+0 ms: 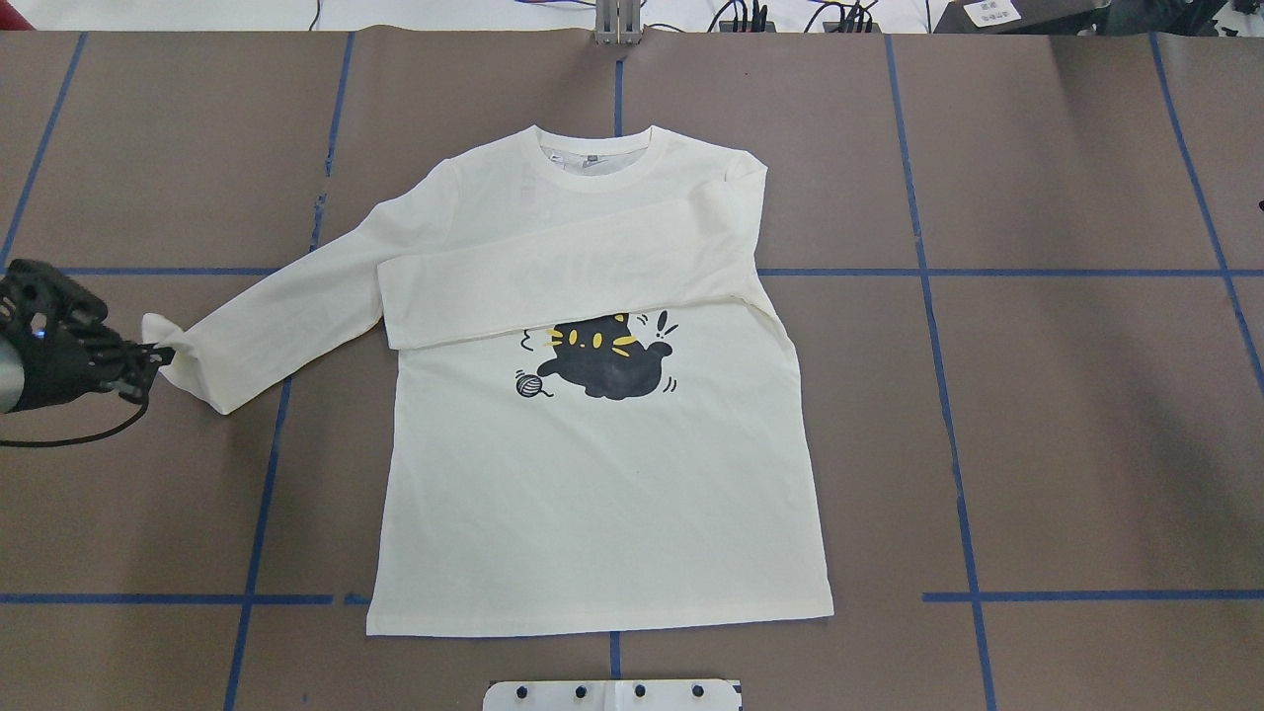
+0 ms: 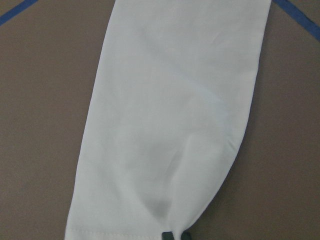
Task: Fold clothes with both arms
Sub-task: 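Fold the held sleeve across the shirt toward the far shoulder with the left gripper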
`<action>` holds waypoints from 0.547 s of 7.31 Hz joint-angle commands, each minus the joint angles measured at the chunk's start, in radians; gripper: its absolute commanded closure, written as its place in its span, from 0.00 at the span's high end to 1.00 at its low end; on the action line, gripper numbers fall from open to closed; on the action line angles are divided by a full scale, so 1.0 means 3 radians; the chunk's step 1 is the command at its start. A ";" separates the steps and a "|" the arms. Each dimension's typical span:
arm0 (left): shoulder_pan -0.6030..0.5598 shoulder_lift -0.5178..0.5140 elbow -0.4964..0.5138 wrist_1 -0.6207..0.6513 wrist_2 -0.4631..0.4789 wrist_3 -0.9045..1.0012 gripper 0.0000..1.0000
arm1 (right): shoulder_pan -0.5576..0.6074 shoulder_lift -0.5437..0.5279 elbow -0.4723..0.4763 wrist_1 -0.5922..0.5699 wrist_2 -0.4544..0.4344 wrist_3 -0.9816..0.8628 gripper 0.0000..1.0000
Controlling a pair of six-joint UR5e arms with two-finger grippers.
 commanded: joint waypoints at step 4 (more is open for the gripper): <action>-0.0273 -0.1972 -0.0003 0.2163 0.0018 -0.0315 0.00 | 0.0055 -0.0010 -0.0001 0.0015 -0.0004 0.0009 1.00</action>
